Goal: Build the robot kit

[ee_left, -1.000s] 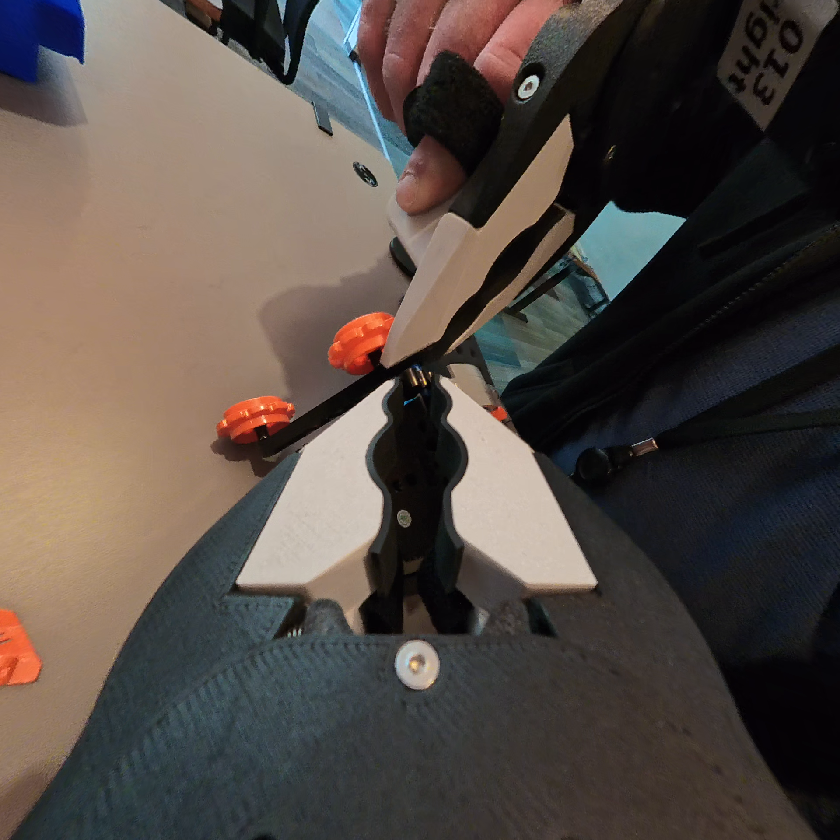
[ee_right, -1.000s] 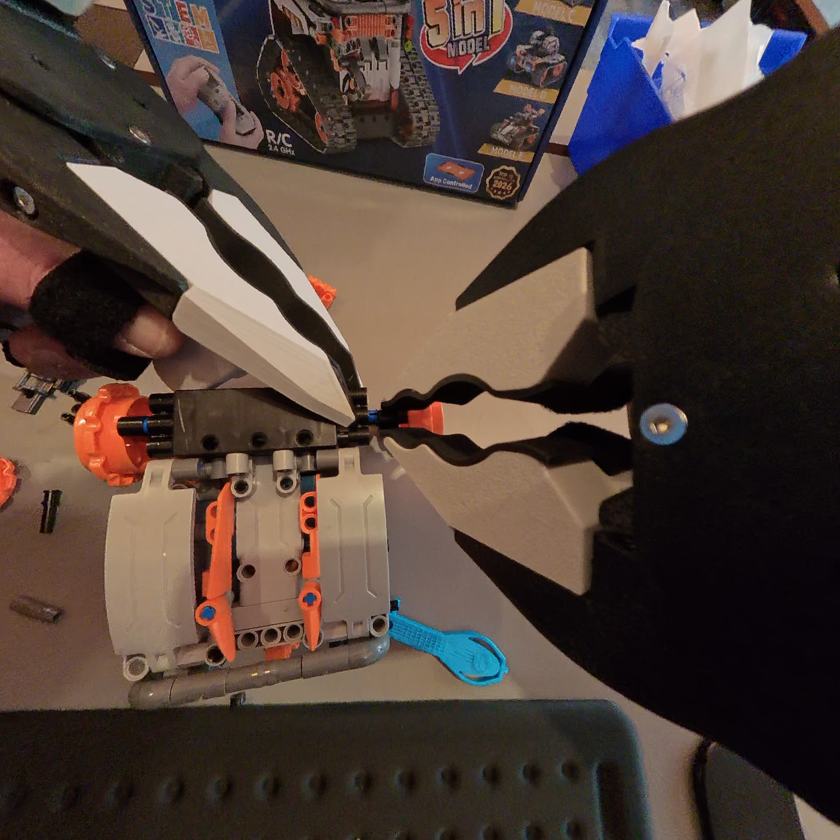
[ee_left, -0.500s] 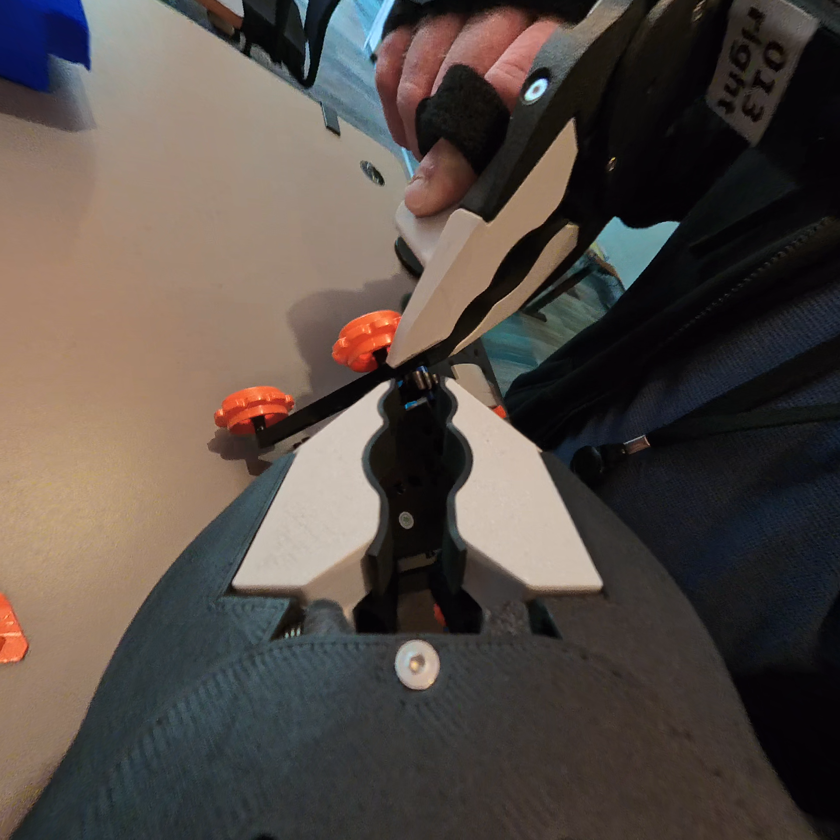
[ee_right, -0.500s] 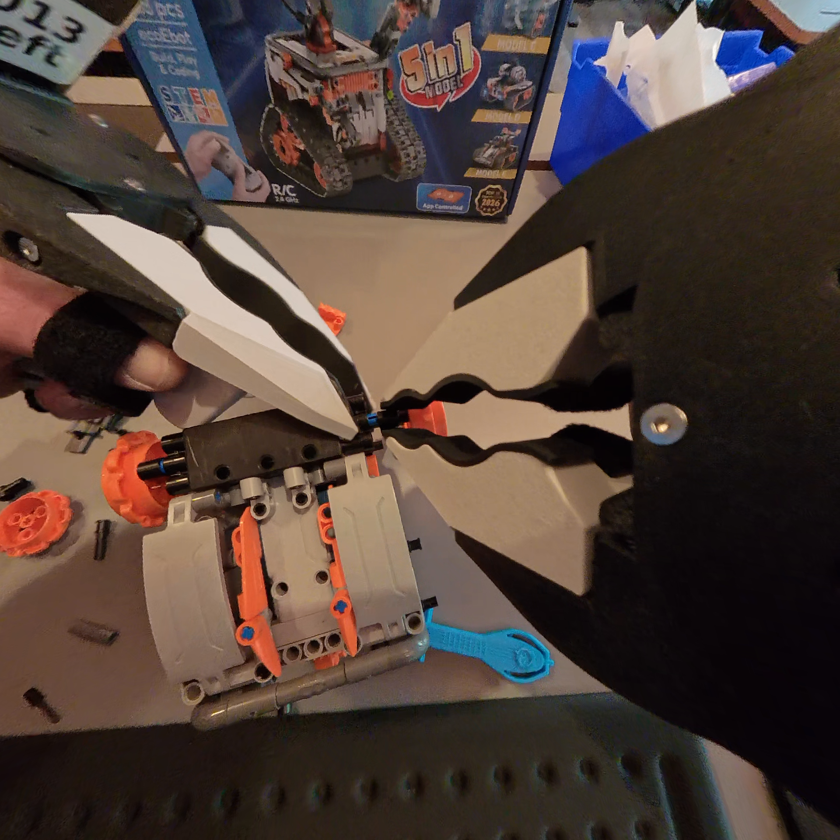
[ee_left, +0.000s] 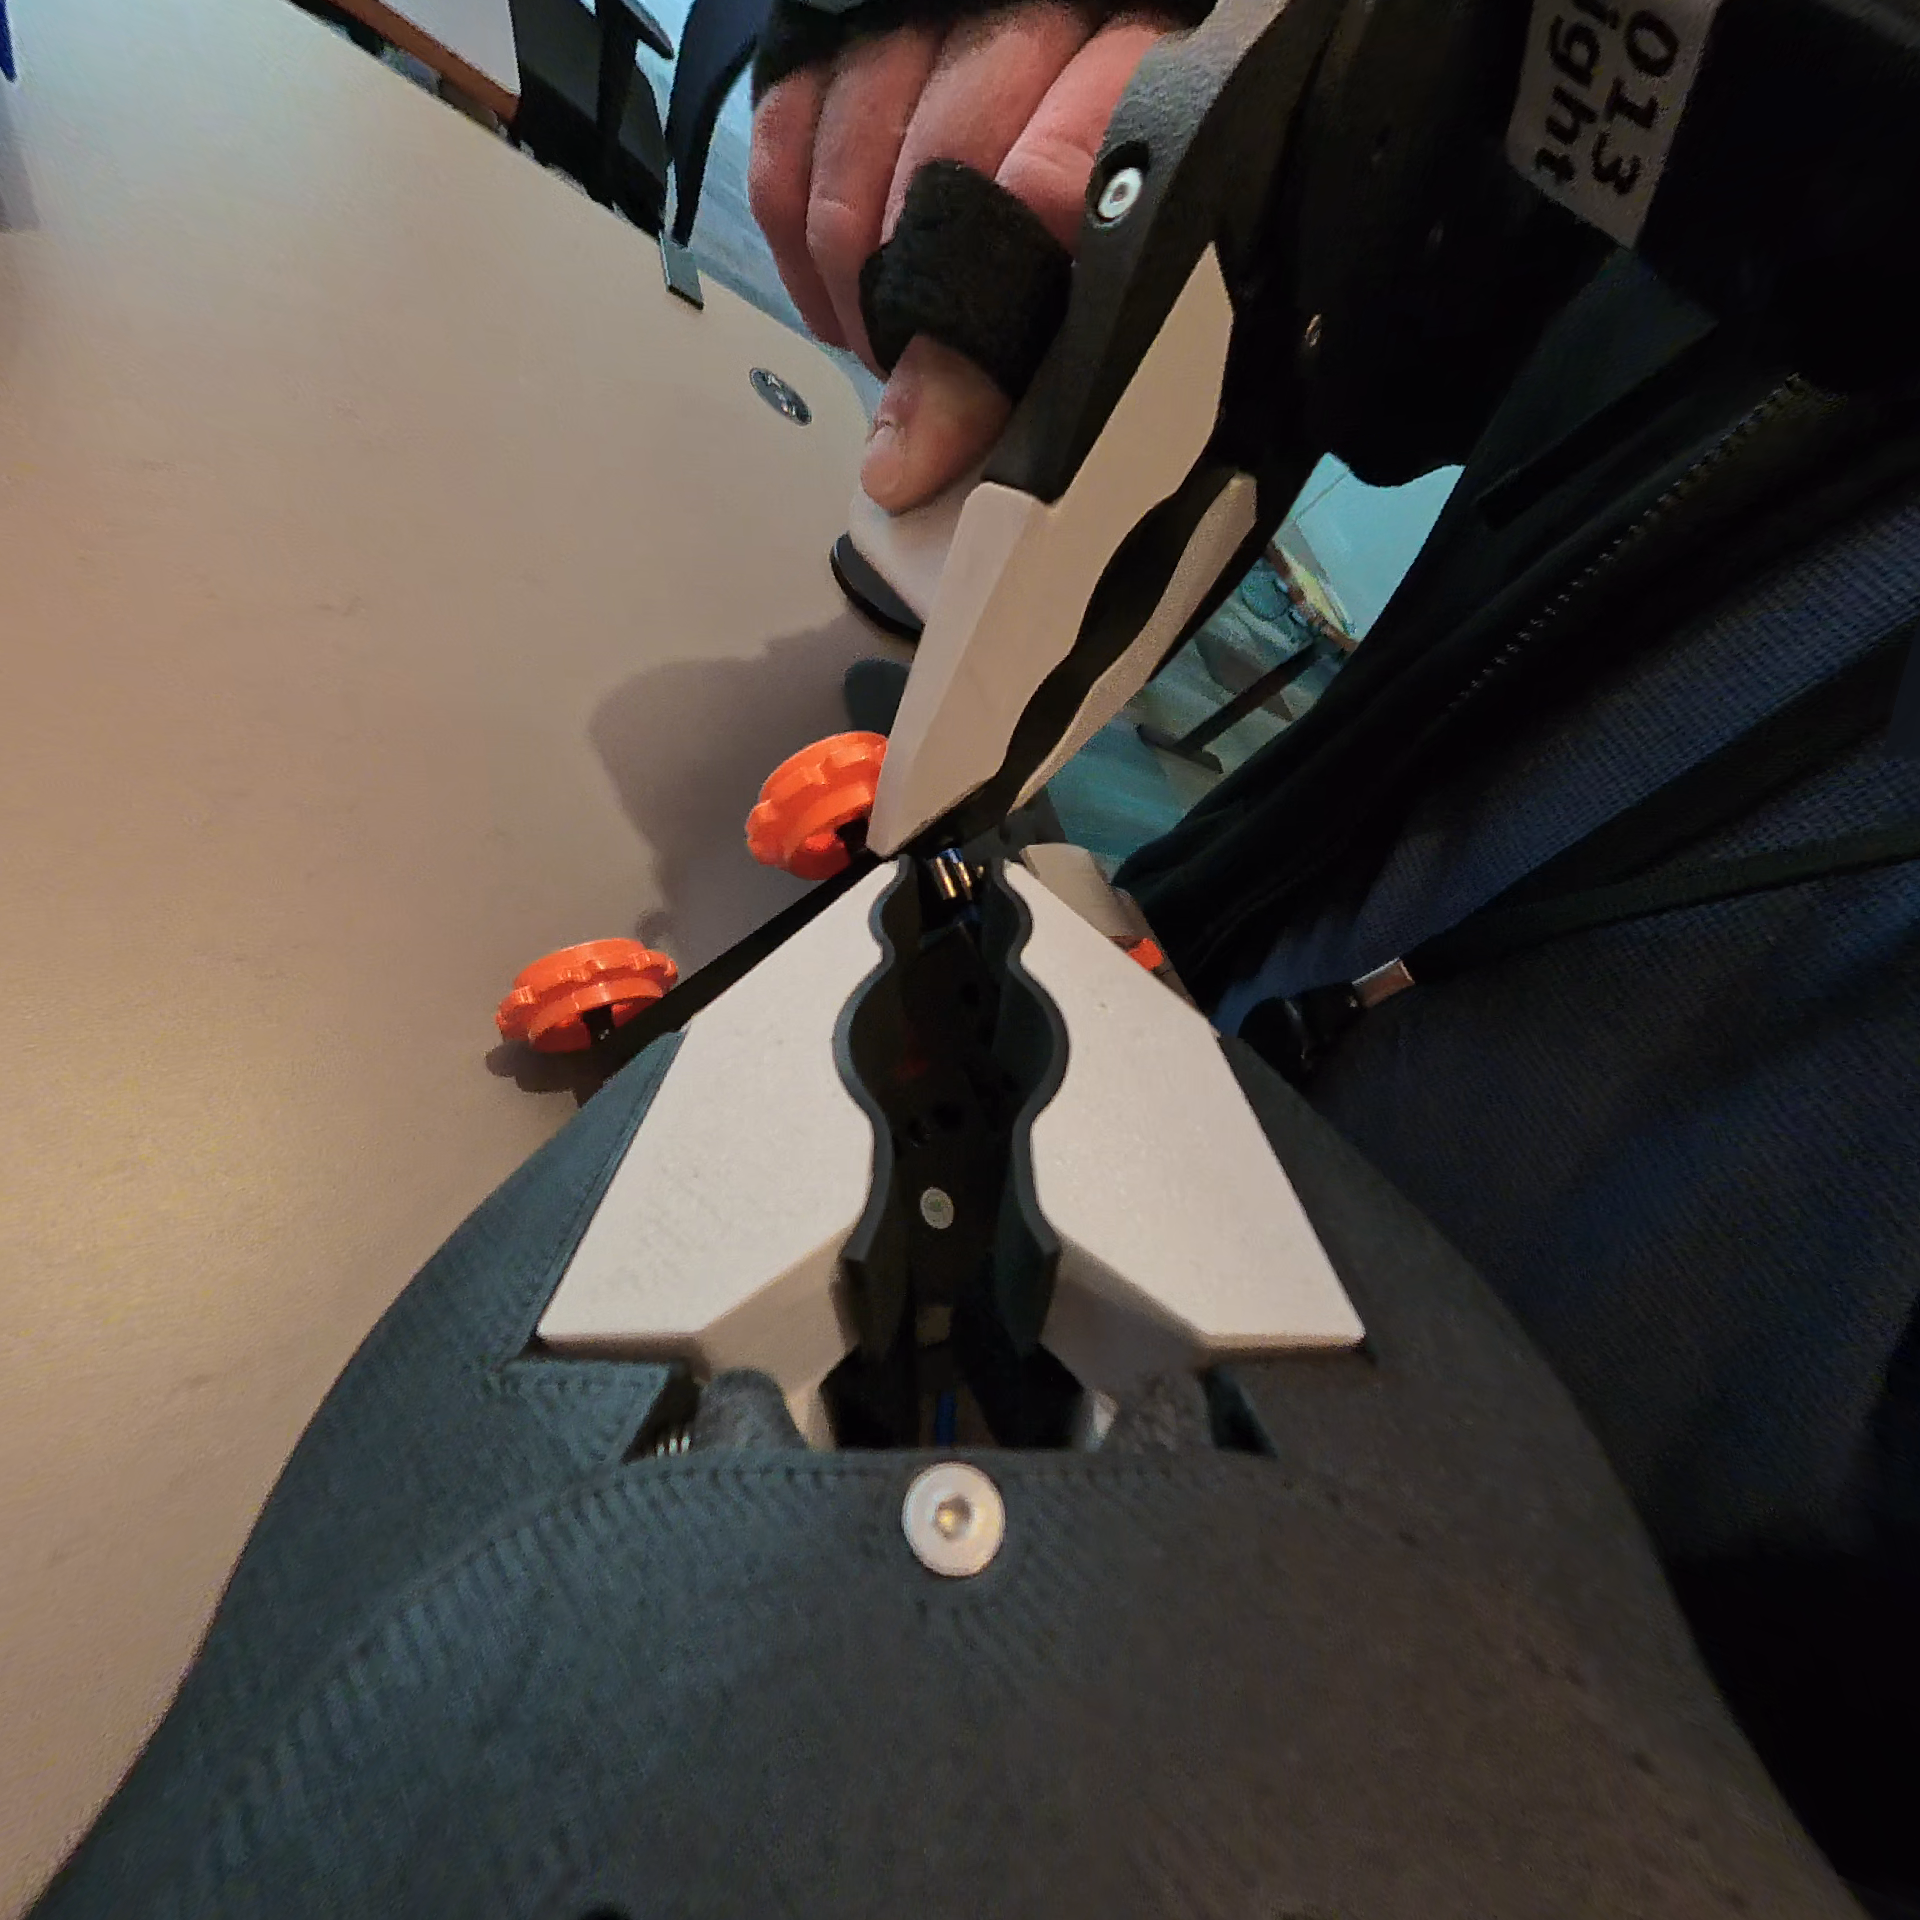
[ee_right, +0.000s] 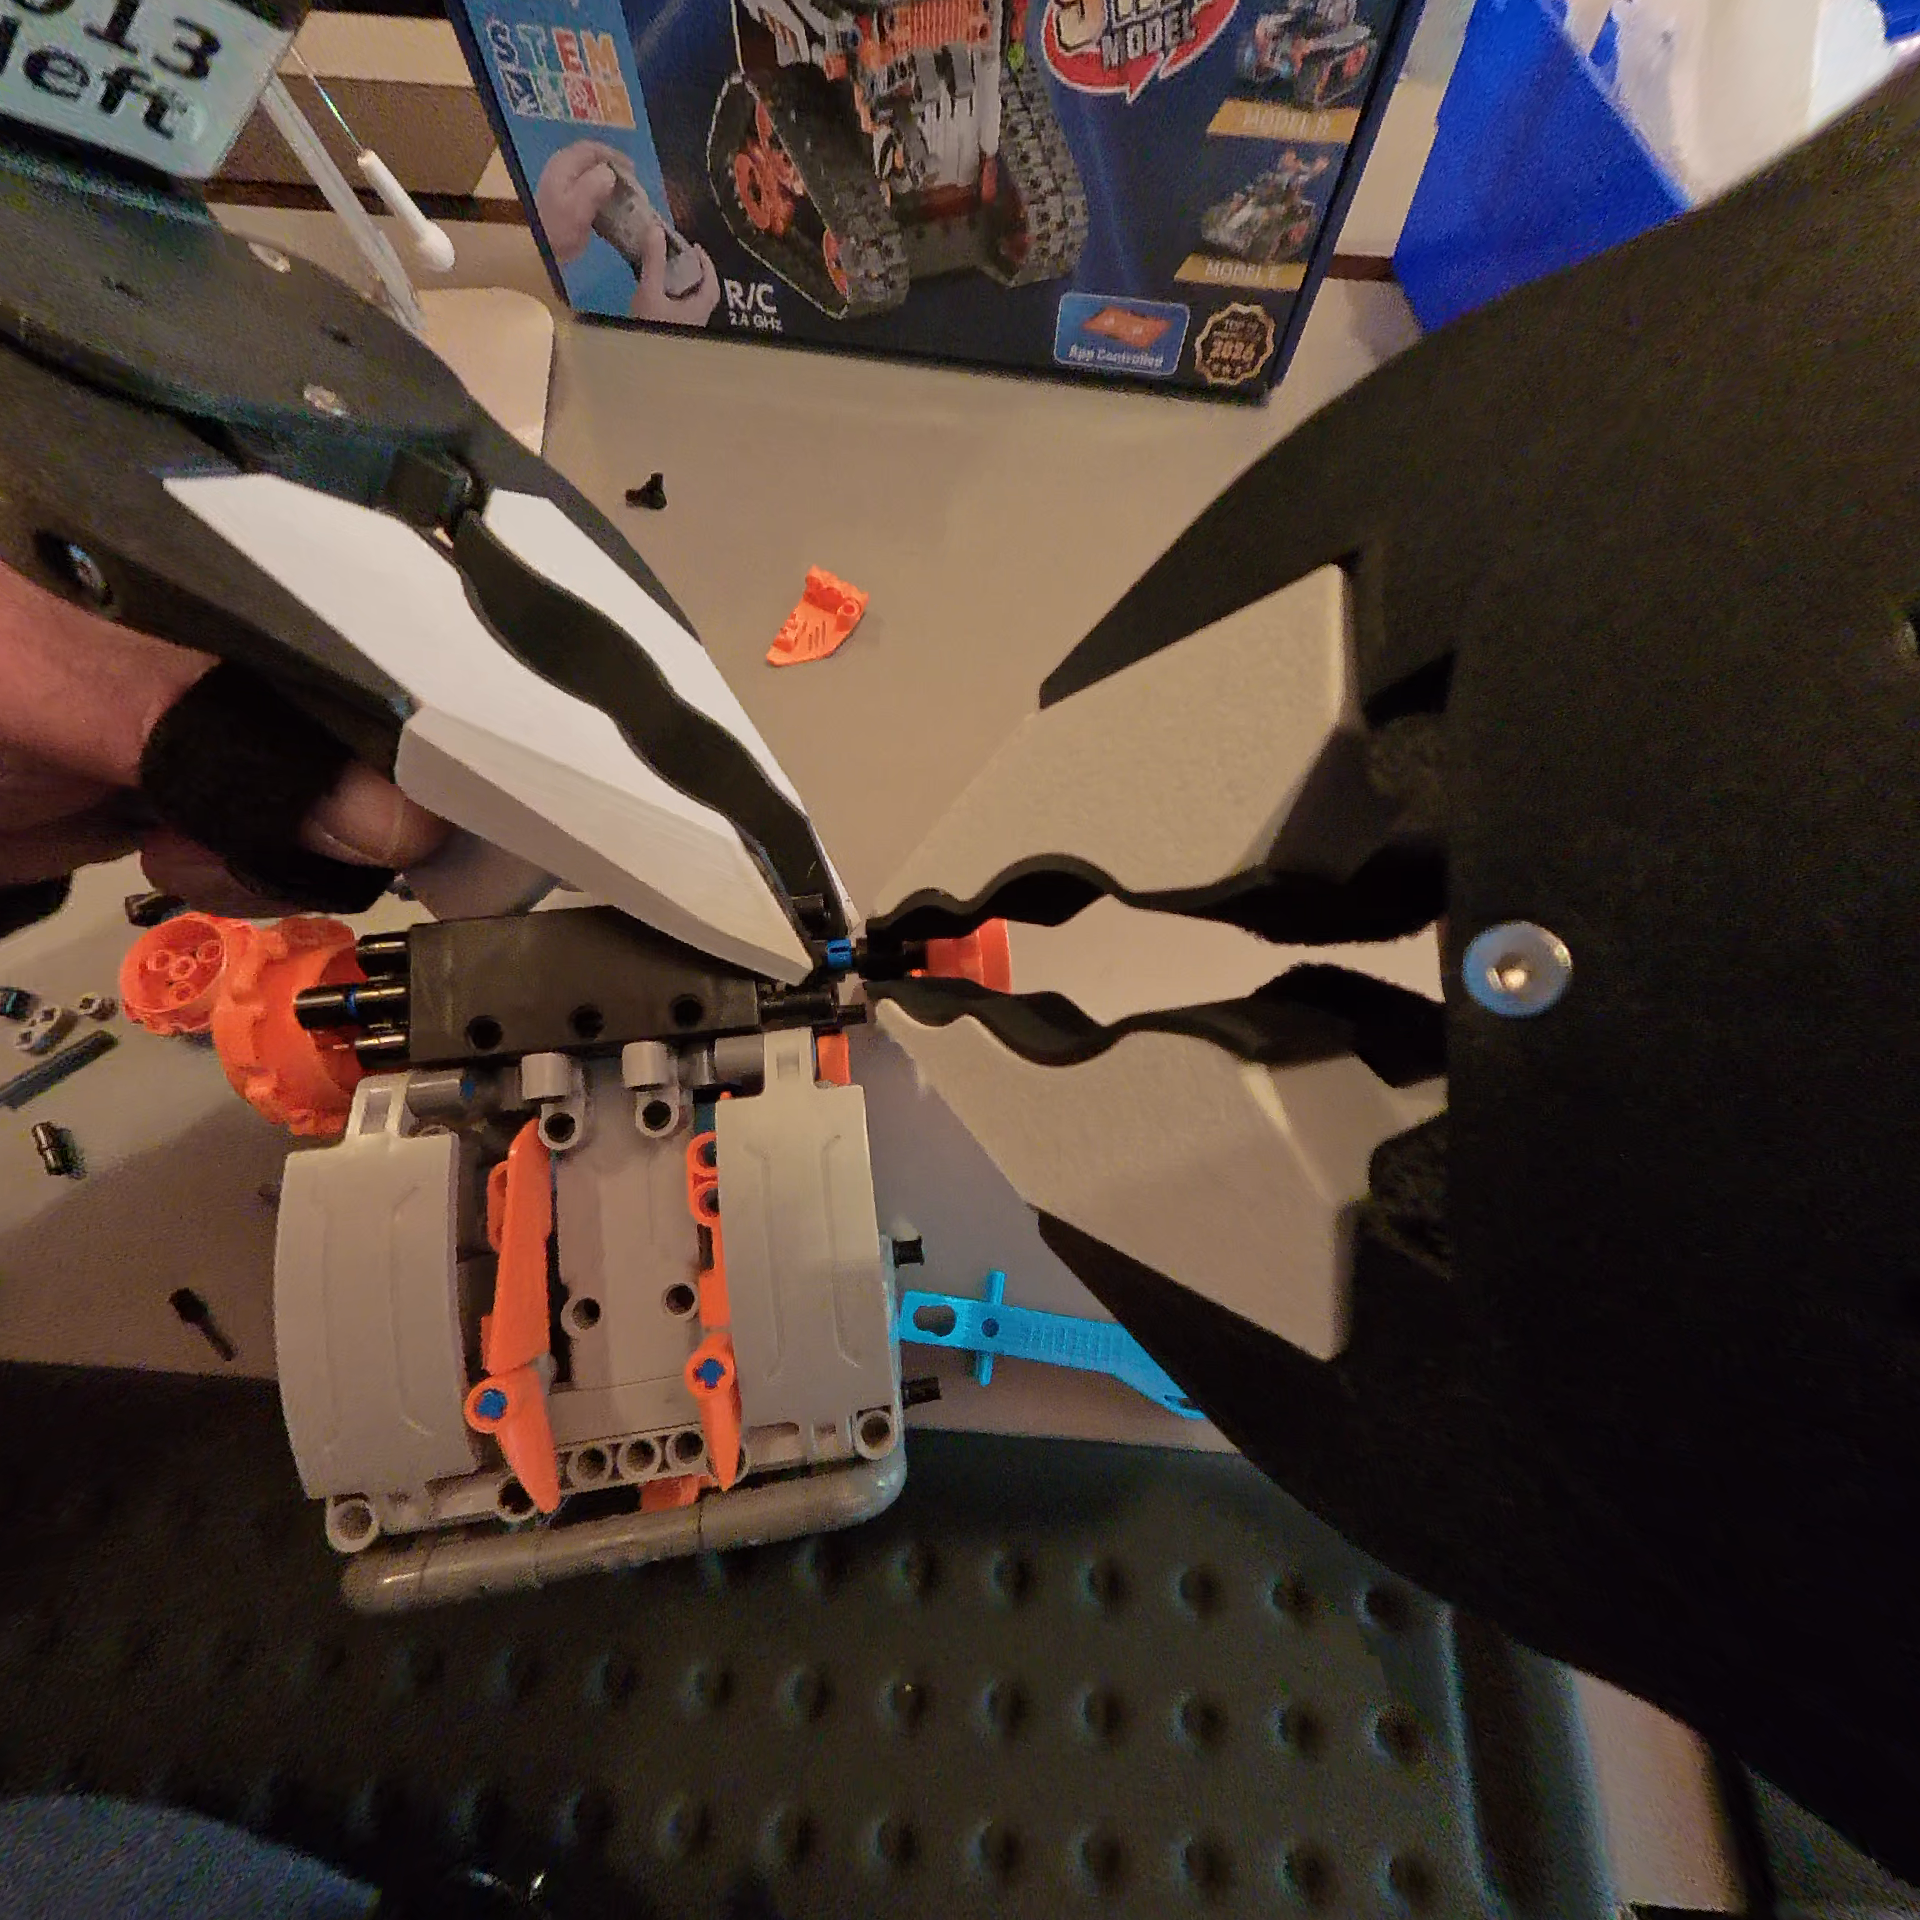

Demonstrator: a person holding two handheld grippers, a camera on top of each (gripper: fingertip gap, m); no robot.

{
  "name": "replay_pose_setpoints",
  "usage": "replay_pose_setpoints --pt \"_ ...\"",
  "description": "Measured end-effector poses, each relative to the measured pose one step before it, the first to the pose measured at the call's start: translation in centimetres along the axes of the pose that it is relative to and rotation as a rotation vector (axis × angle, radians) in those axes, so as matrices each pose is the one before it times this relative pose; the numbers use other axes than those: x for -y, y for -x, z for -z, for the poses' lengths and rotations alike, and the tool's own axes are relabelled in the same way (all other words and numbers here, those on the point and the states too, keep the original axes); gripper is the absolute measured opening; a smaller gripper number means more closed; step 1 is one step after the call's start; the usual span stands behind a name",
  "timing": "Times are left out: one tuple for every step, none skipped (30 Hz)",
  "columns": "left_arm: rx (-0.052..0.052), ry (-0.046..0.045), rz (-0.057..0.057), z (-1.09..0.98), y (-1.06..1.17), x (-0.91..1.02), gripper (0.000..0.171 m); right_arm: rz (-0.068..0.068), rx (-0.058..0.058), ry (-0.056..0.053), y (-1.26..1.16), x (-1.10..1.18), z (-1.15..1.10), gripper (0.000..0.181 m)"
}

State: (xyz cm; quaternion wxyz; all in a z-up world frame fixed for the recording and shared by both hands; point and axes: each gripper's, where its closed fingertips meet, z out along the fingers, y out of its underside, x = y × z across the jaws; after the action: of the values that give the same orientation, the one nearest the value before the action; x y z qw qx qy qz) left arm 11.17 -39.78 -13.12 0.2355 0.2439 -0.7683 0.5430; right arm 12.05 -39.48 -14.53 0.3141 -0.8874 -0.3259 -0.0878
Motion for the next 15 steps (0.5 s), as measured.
replay_pose_setpoints --pt "-0.0011 -0.01748 0.001 -0.096 -0.043 0.078 0.012 -0.0041 0.0002 -0.0051 0.037 -0.02 0.101 0.004" --pt "-0.0012 -0.00879 0.0018 0.004 -0.079 0.0 0.012 -0.0082 -0.0034 -0.0102 0.002 0.031 0.023 0.004" --pt "0.0013 -0.01057 0.0009 0.041 0.018 -0.001 0.011 -0.0152 0.0001 -0.0108 0.008 0.01 0.0 0.004" --pt "-0.0015 -0.01403 -0.003 -0.049 -0.13 0.081 0.011 -0.0052 0.0004 -0.0066 0.009 0.038 0.119 0.004" --pt "0.006 -0.01055 -0.0024 -0.007 -0.122 0.097 0.011 -0.0047 -0.0016 -0.0116 -0.014 0.068 0.118 0.004" --pt "0.0003 -0.00685 -0.0021 -0.006 -0.113 -0.016 0.011 -0.0154 0.0036 -0.0134 0.062 0.066 0.058 0.004" --pt "-0.0011 -0.01176 -0.0003 -0.038 -0.166 0.048 0.011 0.0026 -0.0006 -0.0017 0.069 0.116 0.121 0.004" --pt "-0.0006 -0.00471 -0.0036 0.002 -0.276 0.011 0.011 0.0098 -0.0052 -0.0015 0.051 0.184 0.113 0.004" --pt "0.0096 -0.0036 -0.007 0.065 -0.075 -0.018 0.011 -0.0061 -0.0009 -0.0104 0.02 0.087 0.021 0.004" --pt "-0.0043 -0.01443 0.0062 0.008 -0.151 0.049 0.011 -0.0073 0.0041 -0.0121 0.025 0.106 0.089 0.004" --pt "-0.0008 -0.01245 -0.0037 0.019 -0.174 0.068 0.011 0.0093 -0.0029 -0.0004 0.002 0.113 0.098 0.004" --pt "0.0112 -0.00063 -0.0127 0.003 -0.04 0.014 0.011 -0.0005 0.0007 -0.0027 -0.004 0.055 0.054 0.004" --pt "-0.0011 -0.00337 0.0021 -0.005 -0.075 0.006 0.011 -0.0076 0.0025 -0.0069 0.025 0.063 0.045 0.004" --pt "-0.0024 -0.01023 0.0026 0.046 -0.097 0.021 0.011 0.0057 -0.0061 -0.001 0.044 0.081 0.044 0.004" --pt "0.0026 -0.00407 -0.0067 -0.011 -0.169 0.022 0.011 0.0015 -0.0012 -0.0046 0.029 0.108 0.082 0.004"
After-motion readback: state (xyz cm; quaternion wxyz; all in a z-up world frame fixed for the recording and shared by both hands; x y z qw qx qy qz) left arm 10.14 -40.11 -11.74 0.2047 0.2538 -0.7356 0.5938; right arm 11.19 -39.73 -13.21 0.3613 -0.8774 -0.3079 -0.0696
